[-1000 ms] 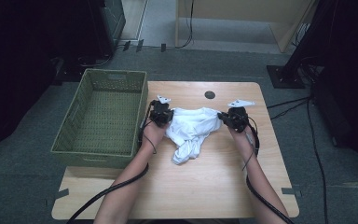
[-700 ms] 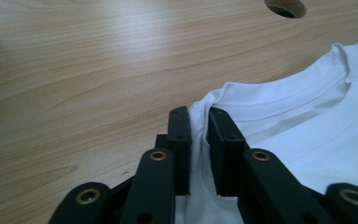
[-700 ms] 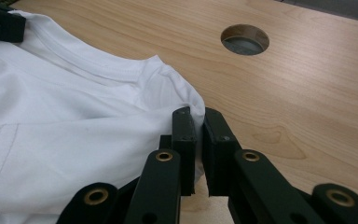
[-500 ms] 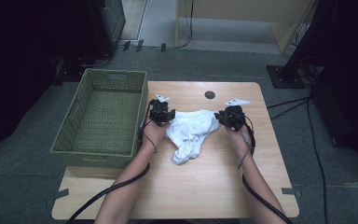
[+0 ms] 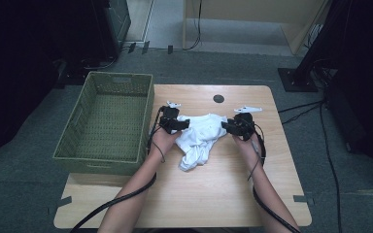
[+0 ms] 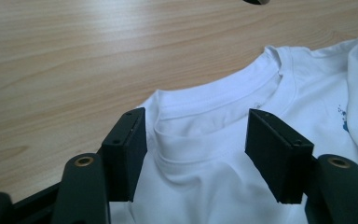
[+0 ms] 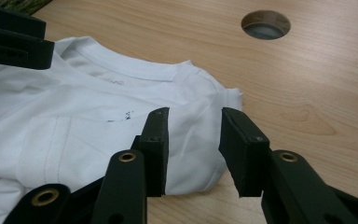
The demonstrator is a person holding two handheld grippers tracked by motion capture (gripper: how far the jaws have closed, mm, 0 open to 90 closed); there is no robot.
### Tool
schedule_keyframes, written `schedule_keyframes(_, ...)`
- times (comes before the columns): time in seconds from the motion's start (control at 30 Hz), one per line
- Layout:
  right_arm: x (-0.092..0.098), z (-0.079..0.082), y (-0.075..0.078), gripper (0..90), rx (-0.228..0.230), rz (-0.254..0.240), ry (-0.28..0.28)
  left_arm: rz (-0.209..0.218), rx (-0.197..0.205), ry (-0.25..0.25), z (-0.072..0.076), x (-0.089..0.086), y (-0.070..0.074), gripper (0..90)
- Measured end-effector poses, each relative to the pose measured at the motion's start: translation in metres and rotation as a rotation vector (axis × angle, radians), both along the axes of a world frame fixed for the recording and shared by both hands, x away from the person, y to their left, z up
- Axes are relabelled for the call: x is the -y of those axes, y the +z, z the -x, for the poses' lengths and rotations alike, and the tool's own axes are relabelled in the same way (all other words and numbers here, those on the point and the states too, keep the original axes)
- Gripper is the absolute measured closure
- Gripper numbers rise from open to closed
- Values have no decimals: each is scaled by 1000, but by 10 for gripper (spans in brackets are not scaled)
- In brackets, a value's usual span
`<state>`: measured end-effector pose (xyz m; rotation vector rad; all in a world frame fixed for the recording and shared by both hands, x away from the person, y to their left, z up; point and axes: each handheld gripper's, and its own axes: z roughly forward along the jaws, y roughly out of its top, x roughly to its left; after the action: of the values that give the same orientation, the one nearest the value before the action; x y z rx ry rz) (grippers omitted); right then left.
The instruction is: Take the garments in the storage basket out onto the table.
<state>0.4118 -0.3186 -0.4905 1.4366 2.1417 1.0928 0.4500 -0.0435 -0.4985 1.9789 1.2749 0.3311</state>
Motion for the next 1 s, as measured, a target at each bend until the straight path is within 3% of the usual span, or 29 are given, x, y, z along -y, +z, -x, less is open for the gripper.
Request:
schedule_keyframes(0.2, -6, 6, 3, 599, 1, -9, 19, 10, -11, -9, 6, 0, -1, 333)
schedule_keyframes(0.6, -11, 15, 5, 561, 23, -23, 28, -4, 32, -37, 23, 5, 3, 299)
schedule_keyframes(0.87, -17, 19, 5, 558, 13, -21, 37, 20, 55, -22, 33, 7, 2, 285)
schedule_keyframes(1.0, -20, 21, 4, 558, 5, -30, 42, 2, 75, -36, 38, 7, 1, 285)
